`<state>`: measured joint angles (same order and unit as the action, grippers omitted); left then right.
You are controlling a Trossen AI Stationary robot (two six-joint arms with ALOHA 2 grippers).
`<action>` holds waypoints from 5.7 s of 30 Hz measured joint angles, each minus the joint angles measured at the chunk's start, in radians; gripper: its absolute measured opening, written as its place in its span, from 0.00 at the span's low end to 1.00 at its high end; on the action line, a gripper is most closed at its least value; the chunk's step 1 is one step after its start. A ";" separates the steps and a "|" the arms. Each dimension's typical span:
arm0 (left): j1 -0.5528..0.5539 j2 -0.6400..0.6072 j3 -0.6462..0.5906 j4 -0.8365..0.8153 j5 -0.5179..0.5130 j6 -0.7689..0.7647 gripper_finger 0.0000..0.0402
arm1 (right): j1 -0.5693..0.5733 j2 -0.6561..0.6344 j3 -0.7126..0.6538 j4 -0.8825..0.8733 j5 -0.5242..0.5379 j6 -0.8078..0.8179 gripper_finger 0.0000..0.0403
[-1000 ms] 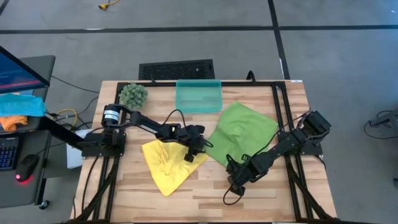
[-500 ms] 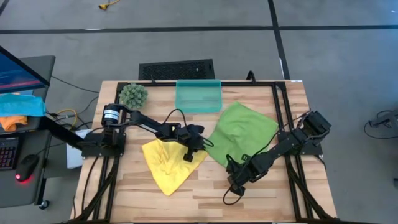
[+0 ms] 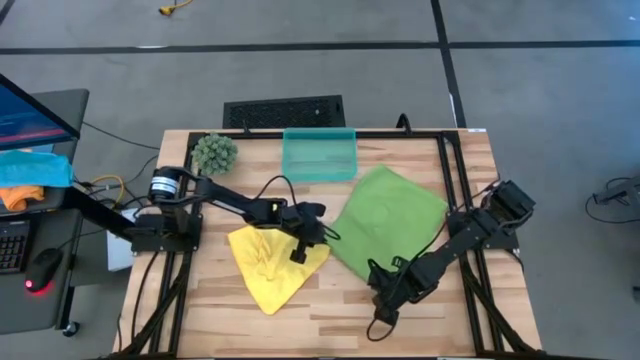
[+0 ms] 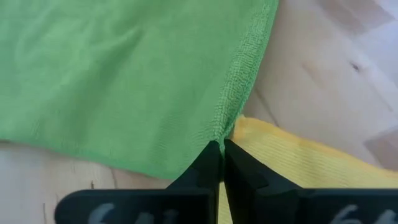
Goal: Roll microfiber towels into tight, uniform cylinder then place into a basket
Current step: Fold the green microfiber cloth
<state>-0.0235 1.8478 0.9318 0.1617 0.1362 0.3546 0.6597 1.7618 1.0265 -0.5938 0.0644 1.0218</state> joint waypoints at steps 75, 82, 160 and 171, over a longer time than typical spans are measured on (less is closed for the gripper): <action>0.067 -0.044 0.063 0.136 -0.486 -0.037 0.00 | -0.086 0.110 0.259 -0.867 0.098 0.317 0.01; 0.083 -0.044 0.063 0.138 -0.480 -0.037 0.00 | -0.086 0.110 0.259 -0.864 0.106 0.348 0.01; 0.108 0.019 0.070 0.067 -0.368 -0.129 0.25 | -0.277 -0.283 -0.347 -0.152 0.273 0.084 0.45; 0.108 0.019 0.070 0.067 -0.369 -0.129 0.25 | -0.275 -0.228 -0.343 -0.144 0.258 0.085 0.34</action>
<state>0.0841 1.8668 1.0016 0.2291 -0.2325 0.2253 0.3843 1.5338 0.6830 -0.7373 0.3222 1.1065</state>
